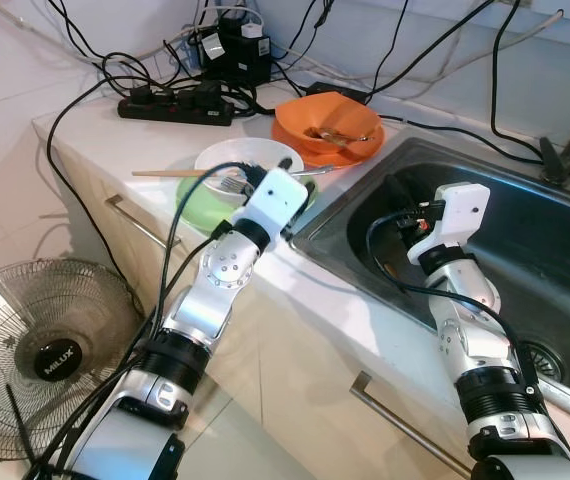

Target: Kitchen organization

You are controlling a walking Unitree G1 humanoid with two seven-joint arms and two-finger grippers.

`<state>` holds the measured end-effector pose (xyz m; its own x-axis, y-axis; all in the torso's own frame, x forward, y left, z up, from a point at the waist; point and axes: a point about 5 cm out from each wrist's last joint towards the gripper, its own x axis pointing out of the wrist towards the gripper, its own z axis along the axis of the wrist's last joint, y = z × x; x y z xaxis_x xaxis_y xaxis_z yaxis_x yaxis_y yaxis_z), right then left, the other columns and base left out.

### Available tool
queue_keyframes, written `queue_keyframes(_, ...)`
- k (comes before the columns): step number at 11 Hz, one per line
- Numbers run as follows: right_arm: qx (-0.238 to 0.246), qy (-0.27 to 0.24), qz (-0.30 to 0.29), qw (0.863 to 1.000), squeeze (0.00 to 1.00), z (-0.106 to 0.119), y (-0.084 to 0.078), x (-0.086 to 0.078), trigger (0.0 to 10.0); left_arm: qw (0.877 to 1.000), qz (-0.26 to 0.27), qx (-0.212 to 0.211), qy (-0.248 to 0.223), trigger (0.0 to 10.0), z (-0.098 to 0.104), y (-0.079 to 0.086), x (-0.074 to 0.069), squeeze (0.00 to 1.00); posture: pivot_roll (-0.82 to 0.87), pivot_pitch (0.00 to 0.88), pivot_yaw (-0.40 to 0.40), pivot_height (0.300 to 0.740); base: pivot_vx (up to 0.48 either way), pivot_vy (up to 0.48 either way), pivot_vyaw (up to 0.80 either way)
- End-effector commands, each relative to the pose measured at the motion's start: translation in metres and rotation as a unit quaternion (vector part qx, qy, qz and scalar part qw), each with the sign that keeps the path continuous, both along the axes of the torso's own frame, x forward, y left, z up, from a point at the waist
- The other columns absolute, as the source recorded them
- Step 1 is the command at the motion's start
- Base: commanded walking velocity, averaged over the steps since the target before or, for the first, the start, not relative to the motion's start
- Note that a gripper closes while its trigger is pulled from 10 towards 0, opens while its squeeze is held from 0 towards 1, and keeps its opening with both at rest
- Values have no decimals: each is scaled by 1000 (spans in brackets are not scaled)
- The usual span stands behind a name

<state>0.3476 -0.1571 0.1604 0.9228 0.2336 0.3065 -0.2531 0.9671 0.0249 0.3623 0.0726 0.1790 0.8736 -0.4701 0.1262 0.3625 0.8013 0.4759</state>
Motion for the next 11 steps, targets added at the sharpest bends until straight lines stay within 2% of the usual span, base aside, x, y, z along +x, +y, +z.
queue_keyframes(1,-2,3,1,1000,0,0,1,-1,10000,1000,-14,9,-12,10000,8,-6,2,0,179,0,1,740,0,0,0)
queue_keyframes(6,-1,8,3,1000,0,-1,5,-1,10000,999,-14,37,-21,10000,17,-16,16,0,177,0,7,740,0,0,0)
queue_keyframes(11,-3,9,0,1000,0,-2,6,-1,10000,998,-7,55,-6,10000,22,-21,28,0,169,0,12,740,0,0,0)
